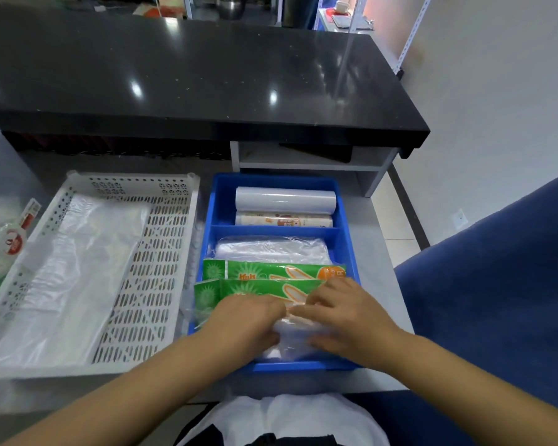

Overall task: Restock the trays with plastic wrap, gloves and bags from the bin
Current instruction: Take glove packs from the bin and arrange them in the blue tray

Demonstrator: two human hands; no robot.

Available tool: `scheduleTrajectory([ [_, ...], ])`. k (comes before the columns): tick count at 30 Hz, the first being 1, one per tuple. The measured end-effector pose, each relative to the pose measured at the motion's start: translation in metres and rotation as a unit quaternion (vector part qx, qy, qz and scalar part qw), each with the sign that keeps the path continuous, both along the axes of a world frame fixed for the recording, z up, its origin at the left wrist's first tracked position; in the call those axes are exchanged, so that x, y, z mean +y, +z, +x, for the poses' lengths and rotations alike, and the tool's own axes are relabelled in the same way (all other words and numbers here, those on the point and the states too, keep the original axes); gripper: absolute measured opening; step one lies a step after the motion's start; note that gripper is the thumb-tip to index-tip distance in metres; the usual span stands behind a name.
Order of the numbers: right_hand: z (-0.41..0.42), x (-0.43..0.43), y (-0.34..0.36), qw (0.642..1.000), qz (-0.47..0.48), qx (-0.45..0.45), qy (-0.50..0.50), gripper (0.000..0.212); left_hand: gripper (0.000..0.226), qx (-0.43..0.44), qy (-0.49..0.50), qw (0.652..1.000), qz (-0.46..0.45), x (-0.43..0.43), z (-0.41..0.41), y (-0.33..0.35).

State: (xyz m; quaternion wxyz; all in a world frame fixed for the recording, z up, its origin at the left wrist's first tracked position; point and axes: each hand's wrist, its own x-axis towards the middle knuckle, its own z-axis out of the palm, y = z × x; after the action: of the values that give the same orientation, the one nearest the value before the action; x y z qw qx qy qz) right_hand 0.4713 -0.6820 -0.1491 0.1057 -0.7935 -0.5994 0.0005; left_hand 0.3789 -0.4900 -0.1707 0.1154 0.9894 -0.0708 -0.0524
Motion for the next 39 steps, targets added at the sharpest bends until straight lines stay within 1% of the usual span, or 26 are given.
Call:
scheduleTrajectory([
  [2,-0.003,-0.002,-0.008,0.999,0.000,-0.031,0.032,0.035,0.052,-0.035,-0.004,0.997,-0.071,0.010,-0.009,0.007],
  [4,-0.003,-0.003,-0.011,0.999,0.004,-0.028,0.037,0.033,0.071,-0.075,-0.027,0.994,-0.078,0.024,-0.020,0.015],
  [5,-0.002,-0.003,-0.011,0.999,0.005,-0.028,0.038,0.032,0.073,-0.098,-0.036,0.992,-0.065,0.031,-0.025,0.018],
  [7,-0.001,-0.002,-0.011,0.999,-0.001,-0.029,0.043,0.028,0.065,-0.118,-0.045,0.991,-0.040,0.040,-0.031,0.020],
  [8,-0.001,-0.001,-0.011,0.998,-0.005,-0.029,0.047,0.027,0.057,-0.108,-0.054,0.992,-0.036,0.042,-0.032,0.021],
  [11,-0.001,0.000,-0.015,0.998,-0.012,-0.020,0.060,0.028,0.038,-0.016,-0.059,0.998,-0.001,0.037,-0.032,0.017],
  [13,-0.001,0.001,-0.018,0.997,-0.020,-0.016,0.070,0.029,0.039,0.042,-0.029,0.998,0.038,0.034,-0.030,0.008],
  [14,0.001,0.001,-0.019,0.997,-0.023,-0.018,0.072,0.031,0.039,0.052,-0.025,0.998,0.040,0.033,-0.030,0.007],
  [17,0.008,-0.002,-0.018,0.997,-0.028,-0.023,0.067,0.040,0.039,0.007,-0.024,1.000,0.018,0.033,-0.031,0.021],
  [21,0.023,-0.011,-0.005,0.999,-0.004,0.016,0.047,0.052,0.055,-0.061,0.019,0.997,-0.032,0.045,-0.038,0.040],
  [23,0.032,-0.012,0.002,0.998,0.024,0.042,0.038,0.048,0.051,-0.106,0.062,0.991,-0.055,0.048,-0.041,0.044],
  [25,0.038,-0.011,0.005,0.997,0.047,0.049,0.042,0.041,0.045,-0.140,0.110,0.981,-0.071,0.046,-0.046,0.043],
  [27,0.039,-0.009,0.004,0.996,0.055,0.044,0.062,0.033,0.038,-0.142,0.155,0.974,-0.084,0.039,-0.052,0.036],
  [30,0.038,-0.004,-0.002,0.994,0.029,0.019,0.103,0.026,0.022,-0.092,0.213,0.968,-0.095,0.028,-0.056,0.023],
  [33,0.036,0.001,0.001,0.993,0.013,0.008,0.116,0.019,0.022,-0.062,0.241,0.964,-0.095,0.024,-0.058,0.015],
  [39,0.032,0.025,0.037,0.997,0.017,0.000,0.079,0.014,0.021,-0.132,0.269,0.943,-0.144,0.040,-0.072,0.047],
])
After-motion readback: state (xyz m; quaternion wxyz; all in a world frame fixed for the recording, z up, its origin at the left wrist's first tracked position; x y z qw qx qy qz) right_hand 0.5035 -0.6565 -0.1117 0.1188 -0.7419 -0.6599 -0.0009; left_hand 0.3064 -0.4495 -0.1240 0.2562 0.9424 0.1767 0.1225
